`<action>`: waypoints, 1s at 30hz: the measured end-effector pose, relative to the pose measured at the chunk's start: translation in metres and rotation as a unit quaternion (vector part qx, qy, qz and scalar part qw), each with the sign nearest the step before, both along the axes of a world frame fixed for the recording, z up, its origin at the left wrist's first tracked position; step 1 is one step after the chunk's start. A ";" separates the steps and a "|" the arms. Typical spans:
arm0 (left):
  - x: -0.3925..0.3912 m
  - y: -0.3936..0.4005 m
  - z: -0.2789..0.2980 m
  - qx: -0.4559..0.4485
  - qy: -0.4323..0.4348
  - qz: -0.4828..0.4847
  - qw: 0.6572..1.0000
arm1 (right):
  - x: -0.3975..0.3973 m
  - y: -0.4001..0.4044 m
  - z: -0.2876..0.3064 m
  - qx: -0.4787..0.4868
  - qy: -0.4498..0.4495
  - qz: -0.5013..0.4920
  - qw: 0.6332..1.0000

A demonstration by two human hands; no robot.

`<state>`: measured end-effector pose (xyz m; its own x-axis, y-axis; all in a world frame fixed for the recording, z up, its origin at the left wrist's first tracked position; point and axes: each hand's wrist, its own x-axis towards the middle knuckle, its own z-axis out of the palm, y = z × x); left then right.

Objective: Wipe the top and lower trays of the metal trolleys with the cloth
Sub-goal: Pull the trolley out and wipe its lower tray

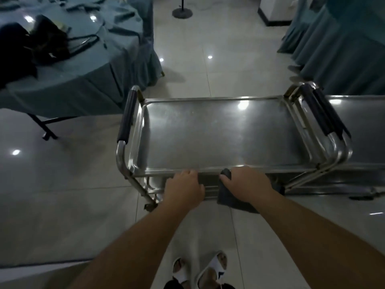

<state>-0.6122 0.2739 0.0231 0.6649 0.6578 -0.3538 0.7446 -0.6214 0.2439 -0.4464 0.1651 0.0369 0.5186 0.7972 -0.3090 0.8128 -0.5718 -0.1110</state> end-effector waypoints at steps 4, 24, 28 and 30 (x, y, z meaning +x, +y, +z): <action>-0.023 -0.016 -0.031 -0.021 0.029 0.002 0.999 | -0.024 -0.014 -0.028 -0.019 0.016 0.012 1.000; -0.073 -0.036 -0.203 -0.062 0.131 0.058 0.988 | -0.048 -0.015 -0.222 -0.107 0.068 0.087 0.988; -0.081 -0.015 -0.285 -0.046 0.132 0.025 0.990 | -0.063 0.000 -0.300 -0.102 0.057 0.048 0.992; -0.084 -0.005 -0.327 -0.037 0.143 0.010 0.989 | -0.068 0.009 -0.342 -0.109 0.074 0.020 0.991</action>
<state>-0.6965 0.2690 -0.3038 0.5180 0.6355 -0.5726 0.8019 -0.5938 0.0664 -0.5148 0.1738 -0.3049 0.4242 0.7217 -0.5471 0.8189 -0.5636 -0.1084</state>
